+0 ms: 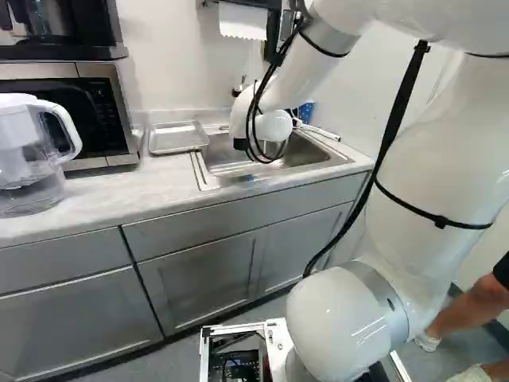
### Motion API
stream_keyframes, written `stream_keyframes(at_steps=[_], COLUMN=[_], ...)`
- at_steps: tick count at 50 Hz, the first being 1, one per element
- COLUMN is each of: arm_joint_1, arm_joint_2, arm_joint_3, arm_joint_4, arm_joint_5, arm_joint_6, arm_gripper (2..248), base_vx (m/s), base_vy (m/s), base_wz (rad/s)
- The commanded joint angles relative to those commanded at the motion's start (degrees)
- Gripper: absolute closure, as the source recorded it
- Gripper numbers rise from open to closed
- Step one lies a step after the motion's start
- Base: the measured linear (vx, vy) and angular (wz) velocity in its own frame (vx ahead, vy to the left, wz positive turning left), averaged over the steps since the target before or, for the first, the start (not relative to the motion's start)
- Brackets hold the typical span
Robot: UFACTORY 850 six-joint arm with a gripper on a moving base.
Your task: Rinse the cup and place it in the tray
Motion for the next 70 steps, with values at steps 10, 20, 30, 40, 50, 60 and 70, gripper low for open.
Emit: stream_keyframes(at_steps=[10, 20, 30, 40, 50, 60, 70], arm_joint_1=[1.69, 2.41, 2.43, 2.47, 2.67, 3.06, 3.55], arm_joint_2=[0.77, 1.56, 2.56, 3.5, 4.32, 5.01, 5.62], arm_joint_3=[-0.23, -0.69, -0.97, -1.31, -1.77, -2.34, -3.0], arm_joint_4=[0.0, 0.0, 0.0, 0.0, 0.0, 0.0, 0.0], arm_joint_5=[0.0, 0.0, 0.0, -0.14, -0.7, -1.77, -2.98], arm_joint_6=[0.0, 0.0, 0.0, 0.0, 0.0, 0.0, 0.0], arm_gripper=[127, 127, 127, 127, 127, 127, 127], base_vx=[0.0, 0.0, 0.0, 0.0, 0.0, 0.0, 0.0], base_vy=[0.0, 0.0, 0.0, 0.0, 0.0, 0.0, 0.0], base_wz=[0.0, 0.0, 0.0, 0.0, 0.0, 0.0, 0.0])
